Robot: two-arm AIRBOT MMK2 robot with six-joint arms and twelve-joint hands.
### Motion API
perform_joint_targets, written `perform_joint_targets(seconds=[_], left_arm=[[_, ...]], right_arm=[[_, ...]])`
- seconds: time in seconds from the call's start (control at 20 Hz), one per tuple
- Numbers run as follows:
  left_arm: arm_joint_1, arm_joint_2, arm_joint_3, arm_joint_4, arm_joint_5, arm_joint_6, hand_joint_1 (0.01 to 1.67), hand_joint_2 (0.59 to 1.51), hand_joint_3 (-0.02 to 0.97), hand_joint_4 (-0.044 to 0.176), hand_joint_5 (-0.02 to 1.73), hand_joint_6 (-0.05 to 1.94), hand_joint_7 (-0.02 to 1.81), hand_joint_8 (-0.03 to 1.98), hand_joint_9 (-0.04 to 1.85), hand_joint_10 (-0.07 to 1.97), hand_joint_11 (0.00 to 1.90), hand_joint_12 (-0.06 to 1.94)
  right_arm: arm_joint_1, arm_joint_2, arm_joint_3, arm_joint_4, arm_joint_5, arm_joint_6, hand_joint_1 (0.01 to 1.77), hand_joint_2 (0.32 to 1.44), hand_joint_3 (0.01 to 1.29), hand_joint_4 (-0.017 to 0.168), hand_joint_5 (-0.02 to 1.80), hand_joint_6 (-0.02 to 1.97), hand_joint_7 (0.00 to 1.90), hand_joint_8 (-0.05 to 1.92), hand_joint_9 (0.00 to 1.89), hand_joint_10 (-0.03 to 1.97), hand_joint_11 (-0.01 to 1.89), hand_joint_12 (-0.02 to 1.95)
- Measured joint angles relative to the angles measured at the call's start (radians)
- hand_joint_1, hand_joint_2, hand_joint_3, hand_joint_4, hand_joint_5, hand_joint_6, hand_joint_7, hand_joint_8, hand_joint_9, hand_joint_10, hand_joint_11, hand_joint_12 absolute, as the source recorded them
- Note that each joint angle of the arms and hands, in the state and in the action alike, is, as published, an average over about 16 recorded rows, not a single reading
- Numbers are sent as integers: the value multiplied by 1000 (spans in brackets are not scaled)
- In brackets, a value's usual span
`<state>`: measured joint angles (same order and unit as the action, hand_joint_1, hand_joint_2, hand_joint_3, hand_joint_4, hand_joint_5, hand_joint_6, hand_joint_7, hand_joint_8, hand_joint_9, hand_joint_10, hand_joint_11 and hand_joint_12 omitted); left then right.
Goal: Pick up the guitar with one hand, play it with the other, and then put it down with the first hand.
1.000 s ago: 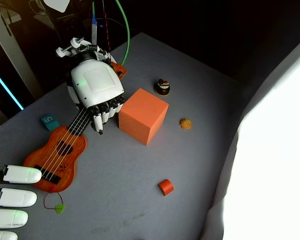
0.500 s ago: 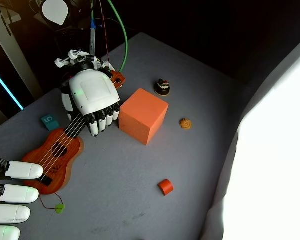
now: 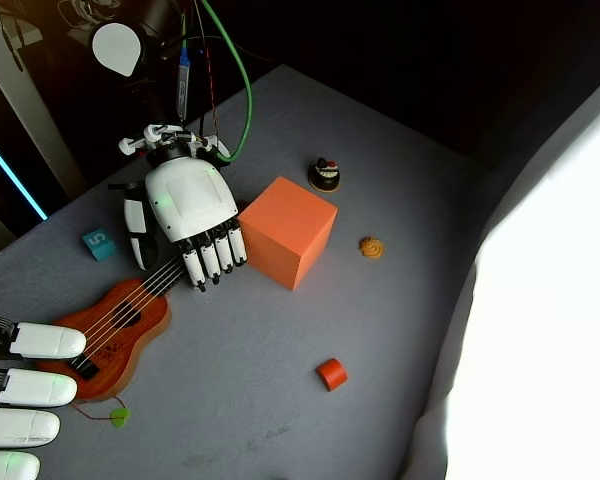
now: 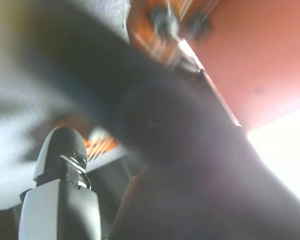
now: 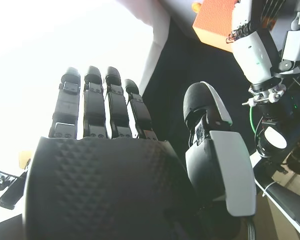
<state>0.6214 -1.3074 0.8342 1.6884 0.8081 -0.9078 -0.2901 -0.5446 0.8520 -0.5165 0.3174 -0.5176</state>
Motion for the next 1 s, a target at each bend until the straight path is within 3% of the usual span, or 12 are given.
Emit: perform_joint_targets(seconds=[0.3,0.55,0.65,0.8,1.0], left_arm=[[-9,-4,9,5,-8,19,247,1115,11,64,267,154,297,211,267,453,122,904],[-66,12,9,-60,-19,107,113,1072,14,94,108,1,122,12,115,97,22,382],[-108,25,7,-113,-21,167,74,1053,15,99,61,-8,66,8,71,35,17,210],[-190,48,4,-225,-22,290,31,1036,15,102,21,-8,21,6,27,8,18,41],[-319,87,1,-407,-21,499,29,1051,15,84,82,1,99,5,97,23,18,266]], right_arm=[[0,0,-2,-4,0,0,268,1354,18,4,50,13,134,-6,89,21,21,4],[0,0,-3,-7,-1,0,260,1354,18,4,46,12,126,-7,88,21,21,4],[0,0,-4,-9,-1,0,257,1354,18,4,47,12,122,-6,86,21,21,4],[0,0,-5,-12,-1,-1,249,1354,18,4,51,12,118,-6,84,21,22,4],[0,-1,-6,-15,-1,-2,235,1354,18,4,75,14,142,0,109,27,22,112]])
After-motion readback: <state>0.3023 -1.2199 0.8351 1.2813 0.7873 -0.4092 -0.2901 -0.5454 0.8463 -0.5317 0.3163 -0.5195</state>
